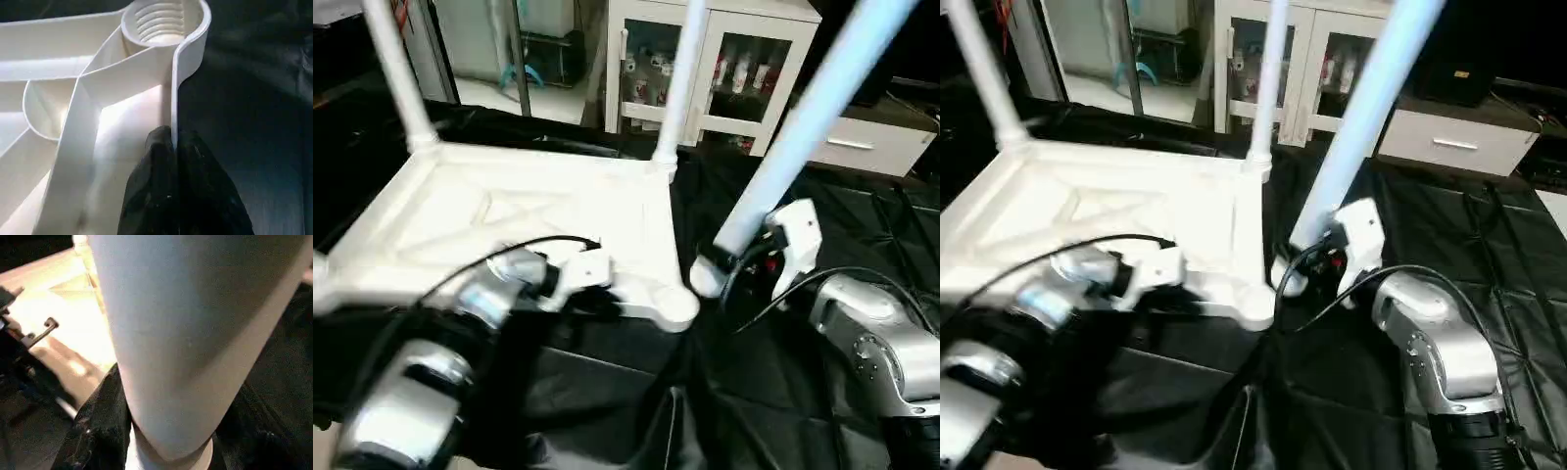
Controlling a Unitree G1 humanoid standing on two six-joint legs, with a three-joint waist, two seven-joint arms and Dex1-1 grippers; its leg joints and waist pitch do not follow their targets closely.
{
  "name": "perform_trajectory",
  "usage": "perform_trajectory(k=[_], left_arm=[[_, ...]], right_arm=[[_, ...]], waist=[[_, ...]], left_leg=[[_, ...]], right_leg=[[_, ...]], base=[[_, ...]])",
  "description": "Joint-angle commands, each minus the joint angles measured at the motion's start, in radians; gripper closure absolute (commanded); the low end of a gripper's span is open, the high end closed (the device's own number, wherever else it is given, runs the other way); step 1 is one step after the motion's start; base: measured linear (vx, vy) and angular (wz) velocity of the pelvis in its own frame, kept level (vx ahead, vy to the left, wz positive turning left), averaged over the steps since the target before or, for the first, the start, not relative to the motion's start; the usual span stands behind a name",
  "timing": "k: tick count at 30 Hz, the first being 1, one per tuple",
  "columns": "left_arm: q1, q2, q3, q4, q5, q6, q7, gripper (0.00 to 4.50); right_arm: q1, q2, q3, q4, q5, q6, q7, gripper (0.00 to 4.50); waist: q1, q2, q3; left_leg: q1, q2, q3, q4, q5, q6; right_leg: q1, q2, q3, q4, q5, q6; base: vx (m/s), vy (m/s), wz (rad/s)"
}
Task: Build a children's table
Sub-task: Insert table leg to table base
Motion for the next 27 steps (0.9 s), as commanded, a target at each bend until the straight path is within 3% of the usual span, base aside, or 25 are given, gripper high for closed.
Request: perform_trajectory(k=[1,4,5,11,16,22,27], left_arm=[[0.063,-0.015,-0.020,-0.011,0.011,0.033,0.046,4.48],[0.084,-0.012,-0.024,-0.062,0.024,0.042,0.052,4.48],[0.102,-0.004,-0.032,-0.114,0.036,0.066,0.048,4.48],[0.127,0.023,-0.052,-0.190,0.062,0.120,0.046,4.50],[0.147,0.036,-0.056,-0.238,0.066,0.158,0.030,4.50],[0.156,0.044,-0.057,-0.282,0.065,0.192,0.025,4.50],[0.154,0.050,-0.060,-0.289,0.068,0.200,0.022,4.50]], right_arm=[[-0.023,0.005,0.005,-0.036,0.027,0.047,-0.004,2.62],[-0.033,0.009,0.017,-0.035,0.036,0.080,-0.011,2.62],[-0.051,0.005,0.037,-0.032,0.036,0.115,-0.011,2.62],[-0.095,0.008,0.051,-0.013,0.041,0.176,-0.003,2.62],[-0.125,0.011,0.082,0.035,0.020,0.192,-0.004,2.63],[-0.141,0.013,0.107,0.074,-0.002,0.200,-0.005,2.63],[-0.148,-0.001,0.142,0.087,-0.009,0.216,0.019,2.63]], waist=[[-0.004,-0.011,-0.045],[-0.007,-0.009,-0.048],[-0.007,-0.013,-0.047],[-0.007,-0.009,-0.051],[-0.006,-0.016,-0.054],[-0.009,-0.015,-0.050],[-0.010,-0.019,-0.051]], left_leg=[[0.016,0.082,-0.040,-0.090,-0.308,-0.035],[0.013,0.081,-0.041,-0.092,-0.300,-0.039],[0.013,0.081,-0.040,-0.093,-0.295,-0.039],[0.011,0.080,-0.036,-0.091,-0.243,-0.039],[0.008,0.078,-0.030,-0.088,-0.187,-0.028],[0.012,0.079,-0.032,-0.094,-0.241,-0.049],[0.014,0.079,-0.032,-0.096,-0.251,-0.057]], right_leg=[[0.022,-0.107,0.059,-0.087,-0.358,-0.170],[0.020,-0.105,0.059,-0.091,-0.381,-0.146],[0.019,-0.104,0.059,-0.091,-0.378,-0.144],[0.017,-0.099,0.060,-0.079,-0.270,-0.159],[0.022,-0.097,0.058,-0.068,-0.174,-0.185],[0.017,-0.097,0.059,-0.077,-0.249,-0.166],[0.018,-0.097,0.059,-0.076,-0.239,-0.162]], base=[[0.000,0.000,0.00],[0.000,0.000,0.00],[0.000,0.000,0.00],[0.000,0.000,0.00],[0.000,0.000,0.00],[0.000,0.000,0.00],[0.000,0.000,0.00]])
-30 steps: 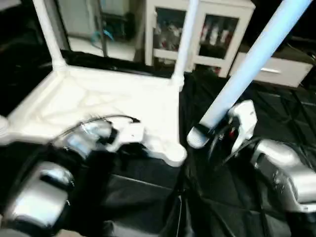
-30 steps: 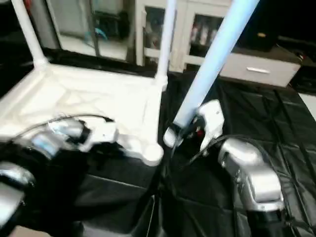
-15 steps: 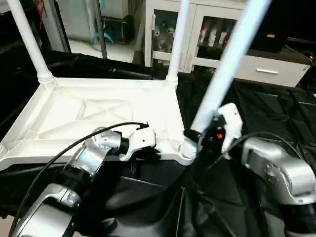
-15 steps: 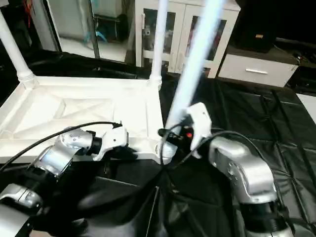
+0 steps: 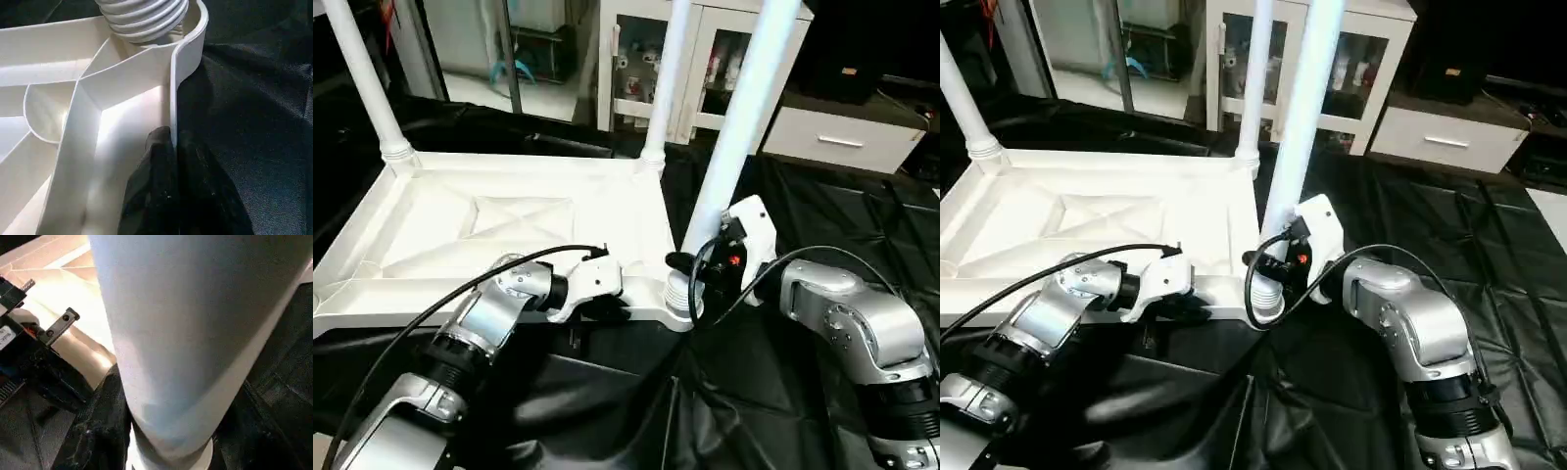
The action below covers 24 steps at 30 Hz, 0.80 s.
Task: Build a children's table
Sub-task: Insert table leg to table base
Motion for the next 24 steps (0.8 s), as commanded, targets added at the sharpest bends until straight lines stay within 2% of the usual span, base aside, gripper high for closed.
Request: perform_trajectory(k=[1,10,24], left_arm=[[0.029,0.001,-0.050,0.010,0.031,0.026,-0.004,4.50],[0.029,0.011,-0.053,0.003,0.035,0.036,-0.005,4.50],[0.020,0.013,-0.057,0.008,0.033,0.035,0.005,4.50]], right_arm=[[0.003,-0.016,0.037,0.049,-0.018,0.038,0.009,2.63],[-0.007,-0.042,0.048,0.033,-0.016,0.078,0.028,2.63],[-0.012,-0.054,0.010,-0.016,0.020,0.125,0.027,2.64]], waist=[[-0.005,-0.001,-0.046],[-0.004,-0.004,-0.047],[-0.001,-0.005,-0.047]], left_leg=[[0.016,0.079,-0.038,-0.088,-0.250,-0.058],[0.018,0.079,-0.038,-0.090,-0.264,-0.064],[0.018,0.080,-0.037,-0.091,-0.269,-0.071]], right_leg=[[0.024,-0.098,0.059,-0.073,-0.234,-0.167],[0.024,-0.095,0.059,-0.073,-0.221,-0.168],[0.023,-0.096,0.060,-0.075,-0.216,-0.171]], base=[[0.000,0.000,0.00],[0.000,0.000,0.00],[0.000,0.000,0.00]])
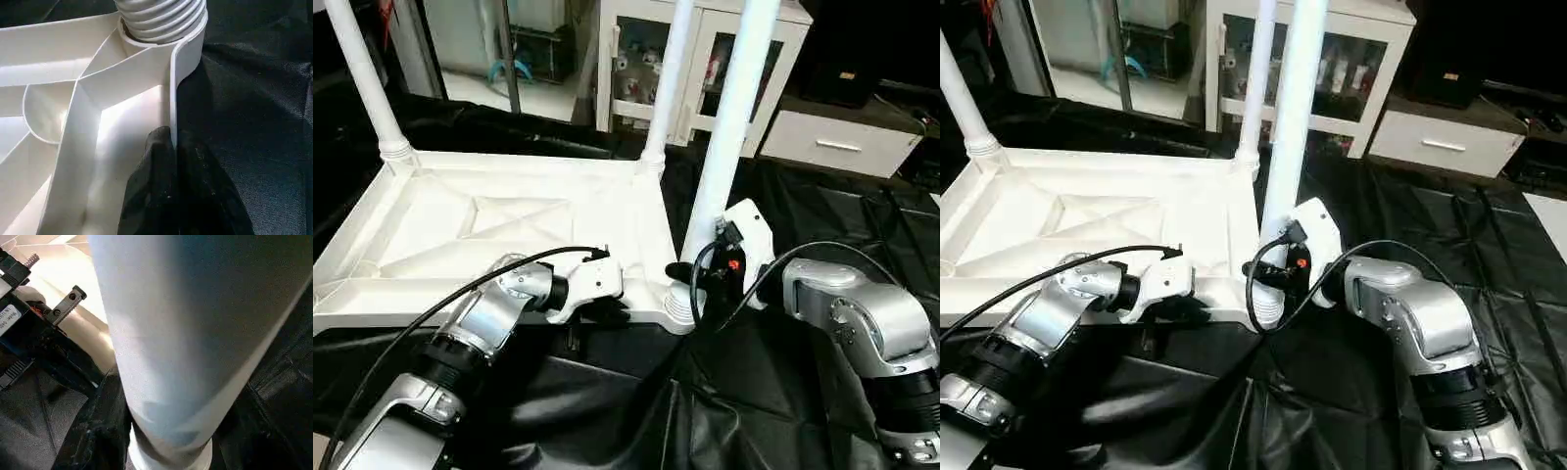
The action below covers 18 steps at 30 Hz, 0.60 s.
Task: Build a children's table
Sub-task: Insert table leg to table base
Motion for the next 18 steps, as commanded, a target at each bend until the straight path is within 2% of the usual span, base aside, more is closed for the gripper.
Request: perform_trajectory(k=[1,9,10,18], left_arm=[[0.016,0.005,-0.040,0.033,0.031,0.016,0.006,4.50],[0.015,0.006,-0.042,0.032,0.031,0.017,0.004,4.50],[0.014,0.005,-0.043,0.033,0.031,0.017,0.004,4.50],[0.013,0.004,-0.044,0.034,0.031,0.015,0.004,4.50]], right_arm=[[0.010,-0.010,-0.001,-0.001,-0.010,0.025,-0.008,2.64],[0.011,0.011,0.008,0.041,-0.024,-0.011,-0.022,2.64],[0.008,0.024,0.004,0.058,-0.025,-0.020,-0.028,2.64],[0.005,0.059,-0.007,0.136,-0.037,-0.066,-0.044,2.64]], waist=[[-0.004,0.008,-0.042],[-0.005,0.008,-0.040],[-0.005,0.011,-0.040],[-0.011,0.007,-0.036]], left_leg=[[0.018,0.081,-0.039,-0.089,-0.270,-0.073],[0.019,0.081,-0.041,-0.090,-0.298,-0.079],[0.019,0.080,-0.041,-0.090,-0.298,-0.080],[0.020,0.081,-0.044,-0.094,-0.346,-0.086]], right_leg=[[0.023,-0.096,0.059,-0.074,-0.219,-0.170],[0.020,-0.098,0.060,-0.079,-0.264,-0.161],[0.020,-0.098,0.060,-0.079,-0.262,-0.161],[0.015,-0.099,0.060,-0.087,-0.332,-0.147]], base=[[0.000,0.000,0.00],[0.000,0.000,0.00],[0.000,0.000,0.00],[0.000,0.000,0.00]])
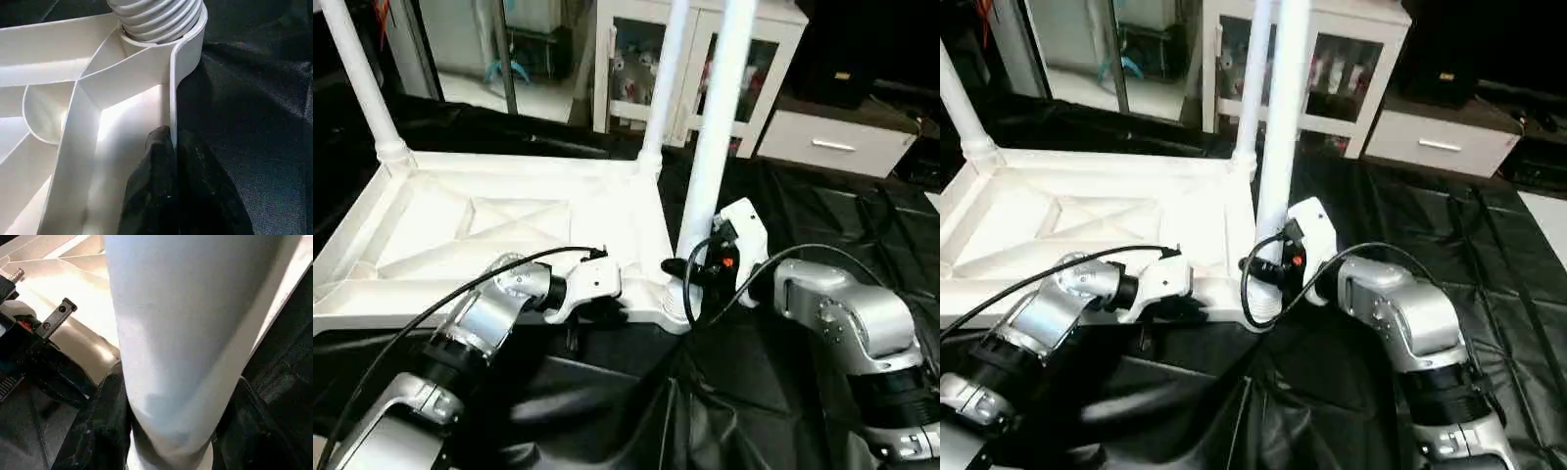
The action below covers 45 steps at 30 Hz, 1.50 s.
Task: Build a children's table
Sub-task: Insert table leg to table base
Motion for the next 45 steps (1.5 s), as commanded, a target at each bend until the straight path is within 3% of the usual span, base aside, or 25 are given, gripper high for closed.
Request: perform_trajectory(k=[1,4,10,17,19,22,24,33,36,37,40,45], left_arm=[[0.016,-0.002,-0.044,0.025,0.031,0.016,0.002,4.50],[0.017,-0.001,-0.044,0.024,0.030,0.016,0.002,4.50],[0.017,-0.001,-0.040,0.022,0.027,0.015,0.006,4.50],[0.011,-0.006,-0.037,0.027,0.024,0.012,0.010,4.50],[0.009,-0.008,-0.036,0.030,0.023,0.011,0.012,4.50],[0.007,-0.010,-0.035,0.033,0.023,0.009,0.015,4.50],[0.006,-0.011,-0.034,0.035,0.023,0.007,0.018,4.50],[0.007,-0.006,-0.032,0.032,0.024,0.007,0.019,4.50],[0.009,-0.004,-0.032,0.031,0.024,0.007,0.018,4.50],[0.010,-0.004,-0.032,0.030,0.024,0.007,0.018,4.50],[0.009,-0.002,-0.033,0.029,0.024,0.008,0.015,4.50],[0.007,0.001,-0.034,0.029,0.023,0.011,0.012,4.50]], right_arm=[[0.018,0.010,-0.015,0.062,-0.013,0.000,-0.029,2.64],[0.023,0.019,-0.030,0.072,-0.009,-0.014,-0.035,2.64],[0.100,0.062,-0.125,0.074,0.035,-0.060,-0.058,2.64],[0.183,0.083,-0.149,0.033,0.055,-0.098,-0.050,2.64],[0.208,0.093,-0.152,0.020,0.060,-0.112,-0.046,2.64],[0.247,0.103,-0.145,0.009,0.055,-0.144,-0.039,2.64],[0.294,0.106,-0.122,0.001,0.042,-0.209,-0.019,2.64],[0.352,0.113,-0.105,-0.025,0.023,-0.315,0.018,2.64],[0.367,0.107,-0.093,-0.037,0.014,-0.329,0.025,2.64],[0.370,0.102,-0.085,-0.040,0.010,-0.331,0.027,2.64],[0.373,0.072,-0.039,-0.044,-0.013,-0.323,0.046,2.64],[0.366,0.029,0.020,-0.053,-0.046,-0.311,0.075,2.64]], waist=[[-0.004,0.009,-0.035],[-0.008,0.009,-0.035],[-0.010,0.010,-0.036],[-0.009,0.009,-0.035],[-0.004,0.011,-0.035],[-0.001,0.010,-0.036],[0.001,0.013,-0.035],[0.004,0.012,-0.033],[0.005,0.015,-0.033],[0.004,0.012,-0.032],[0.005,0.012,-0.032],[0.005,0.010,-0.036]], left_leg=[[0.018,0.081,-0.045,-0.094,-0.348,-0.086],[0.018,0.081,-0.045,-0.094,-0.360,-0.087],[0.016,0.082,-0.045,-0.096,-0.354,-0.084],[0.015,0.083,-0.047,-0.100,-0.362,-0.078],[0.022,0.083,-0.041,-0.098,-0.356,-0.076],[0.016,0.084,-0.043,-0.100,-0.337,-0.073],[0.018,0.085,-0.041,-0.101,-0.344,-0.075],[0.018,0.085,-0.043,-0.105,-0.367,-0.069],[0.017,0.085,-0.045,-0.106,-0.370,-0.068],[0.017,0.085,-0.044,-0.106,-0.374,-0.067],[0.017,0.085,-0.045,-0.106,-0.369,-0.065],[0.015,0.085,-0.042,-0.105,-0.330,-0.055]], right_leg=[[0.014,-0.100,0.061,-0.087,-0.333,-0.150],[0.012,-0.101,0.061,-0.089,-0.341,-0.153],[0.015,-0.100,0.060,-0.086,-0.301,-0.162],[0.016,-0.100,0.060,-0.090,-0.326,-0.152],[0.009,-0.100,0.063,-0.094,-0.310,-0.153],[0.016,-0.100,0.061,-0.089,-0.282,-0.158],[0.014,-0.099,0.061,-0.091,-0.278,-0.158],[0.016,-0.099,0.061,-0.095,-0.297,-0.153],[0.016,-0.100,0.062,-0.096,-0.307,-0.149],[0.016,-0.099,0.062,-0.097,-0.313,-0.145],[0.017,-0.099,0.062,-0.098,-0.323,-0.141],[0.021,-0.097,0.061,-0.092,-0.259,-0.152]], base=[[0.000,0.000,0.00],[0.000,0.000,0.00],[0.000,0.000,0.00],[0.000,0.000,0.00],[0.000,0.000,0.00],[0.000,0.000,0.00],[0.000,0.000,0.00],[0.000,0.000,0.00],[0.000,0.000,0.00],[0.000,0.000,0.00],[0.000,0.000,0.00],[0.000,0.000,0.00]])
